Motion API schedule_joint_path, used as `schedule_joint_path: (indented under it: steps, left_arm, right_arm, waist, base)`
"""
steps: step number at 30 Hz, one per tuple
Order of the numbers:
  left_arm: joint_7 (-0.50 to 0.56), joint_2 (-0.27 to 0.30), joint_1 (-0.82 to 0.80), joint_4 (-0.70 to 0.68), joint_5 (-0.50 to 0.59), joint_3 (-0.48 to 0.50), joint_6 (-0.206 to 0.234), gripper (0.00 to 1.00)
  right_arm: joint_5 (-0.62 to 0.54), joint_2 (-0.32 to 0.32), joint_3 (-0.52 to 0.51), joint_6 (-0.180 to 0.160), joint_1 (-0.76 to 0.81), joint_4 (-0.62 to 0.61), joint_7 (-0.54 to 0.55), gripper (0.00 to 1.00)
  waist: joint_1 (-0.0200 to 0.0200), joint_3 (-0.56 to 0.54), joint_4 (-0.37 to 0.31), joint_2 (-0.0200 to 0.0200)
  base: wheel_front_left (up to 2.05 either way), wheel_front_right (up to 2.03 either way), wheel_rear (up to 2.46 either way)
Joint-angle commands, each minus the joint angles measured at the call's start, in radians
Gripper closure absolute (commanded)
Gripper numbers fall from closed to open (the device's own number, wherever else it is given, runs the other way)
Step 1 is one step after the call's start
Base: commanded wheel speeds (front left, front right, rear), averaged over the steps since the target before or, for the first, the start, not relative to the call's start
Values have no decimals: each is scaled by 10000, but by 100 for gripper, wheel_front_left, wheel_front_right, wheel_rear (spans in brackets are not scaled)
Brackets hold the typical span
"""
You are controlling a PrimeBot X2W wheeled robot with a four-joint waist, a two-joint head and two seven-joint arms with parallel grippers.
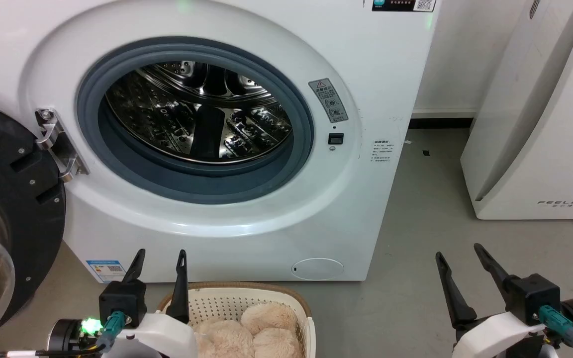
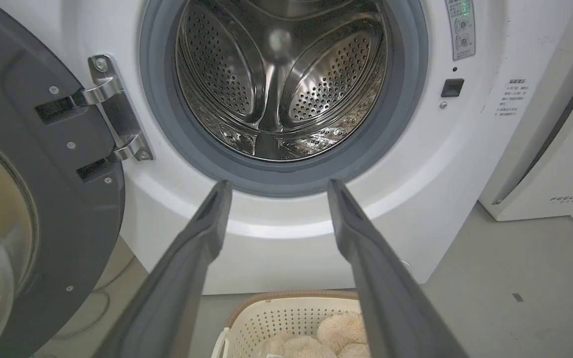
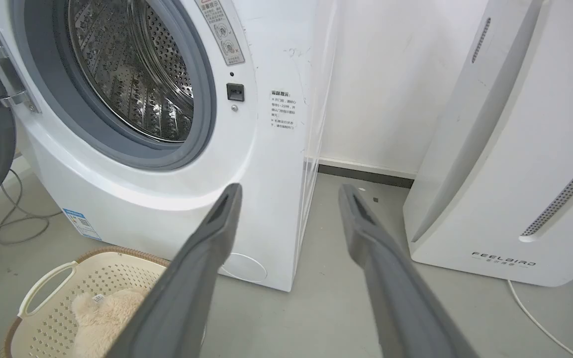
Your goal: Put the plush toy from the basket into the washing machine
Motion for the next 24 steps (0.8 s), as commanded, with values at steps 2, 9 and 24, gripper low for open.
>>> schedule_joint_path:
  steps: [2, 9, 24]
  left_arm:
    - [-105, 2, 1, 91, -117, -34, 43, 0]
    - [-244, 2, -78, 373, -252, -155, 81, 0]
    - [-547, 8, -604, 1235, -559, -416, 124, 0]
  right_arm:
    - [97, 0, 31, -1, -24, 34, -137, 0]
    - [202, 1, 69, -1, -74, 24, -283, 0]
    - [368, -7, 125, -2, -294, -58, -596, 0]
  waist:
    - [0, 35, -7, 0]
    - [0, 203, -29, 0]
    - [0, 894, -88, 0]
  base:
    - [0, 0, 0]
    - [0, 0, 0]
    - [0, 0, 0]
